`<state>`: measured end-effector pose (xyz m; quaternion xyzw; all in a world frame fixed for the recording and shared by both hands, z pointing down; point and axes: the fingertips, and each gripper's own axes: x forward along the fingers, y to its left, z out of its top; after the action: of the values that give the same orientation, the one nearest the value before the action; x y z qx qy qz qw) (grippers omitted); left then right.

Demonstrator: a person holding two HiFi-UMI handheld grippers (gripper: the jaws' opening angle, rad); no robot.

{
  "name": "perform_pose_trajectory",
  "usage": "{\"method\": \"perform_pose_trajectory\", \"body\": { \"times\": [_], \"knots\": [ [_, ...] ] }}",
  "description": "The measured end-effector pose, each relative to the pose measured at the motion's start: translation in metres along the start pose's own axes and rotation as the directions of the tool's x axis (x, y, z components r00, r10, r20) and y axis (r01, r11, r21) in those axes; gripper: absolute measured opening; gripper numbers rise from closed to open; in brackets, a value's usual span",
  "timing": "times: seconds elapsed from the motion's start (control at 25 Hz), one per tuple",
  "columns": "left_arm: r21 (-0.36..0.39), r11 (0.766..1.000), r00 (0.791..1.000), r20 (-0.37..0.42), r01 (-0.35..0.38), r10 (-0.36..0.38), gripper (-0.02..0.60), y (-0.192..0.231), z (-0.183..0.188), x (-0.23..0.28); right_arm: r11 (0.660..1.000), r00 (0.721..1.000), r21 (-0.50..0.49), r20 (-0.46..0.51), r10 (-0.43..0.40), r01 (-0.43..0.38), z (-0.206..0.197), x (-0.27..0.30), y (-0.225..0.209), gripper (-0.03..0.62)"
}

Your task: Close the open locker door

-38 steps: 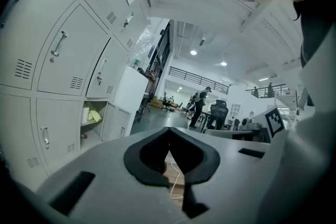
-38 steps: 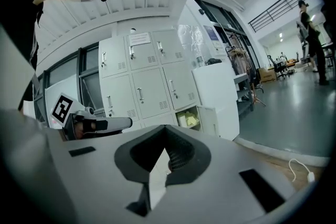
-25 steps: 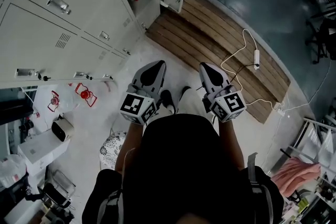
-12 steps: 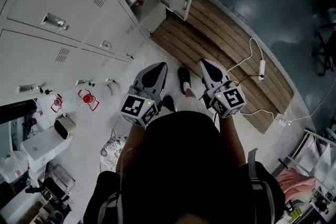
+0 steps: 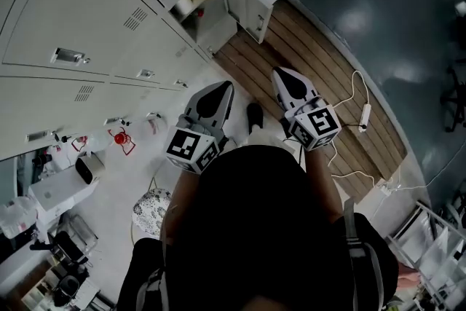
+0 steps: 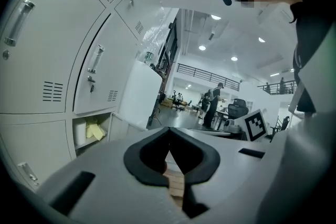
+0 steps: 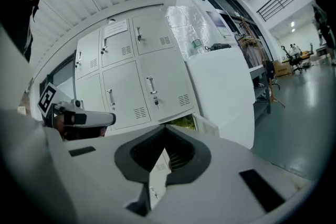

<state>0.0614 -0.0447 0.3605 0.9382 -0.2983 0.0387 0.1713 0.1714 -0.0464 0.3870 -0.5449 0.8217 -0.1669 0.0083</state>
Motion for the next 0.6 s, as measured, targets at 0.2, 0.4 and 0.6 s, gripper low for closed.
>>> {"method": "perform_pose_trajectory", "body": {
  "times": [0.2,0.4,0.6],
  "knots": [
    [-0.025,0.999,0.999,-0.002,-0.039,0.039,0.017,0.006,0.0,0.027,1.0,0.999,0.005,-0.042,0.029,-0.029,-0.005,0.022,-0.039,0.005],
    [-0.039,0.996,0.997,0.0,-0.082,0.083,0.017,0.009,-0.001,0.045,0.999,0.994,-0.01,-0.097,0.04,-0.041,-0.016,0.039,-0.072,0.005],
    [-0.045,0.992,0.993,-0.012,-0.119,0.119,0.017,0.013,-0.004,0.052,0.998,0.983,-0.046,-0.182,0.029,-0.038,-0.031,0.059,-0.101,0.005]
  ]
}}
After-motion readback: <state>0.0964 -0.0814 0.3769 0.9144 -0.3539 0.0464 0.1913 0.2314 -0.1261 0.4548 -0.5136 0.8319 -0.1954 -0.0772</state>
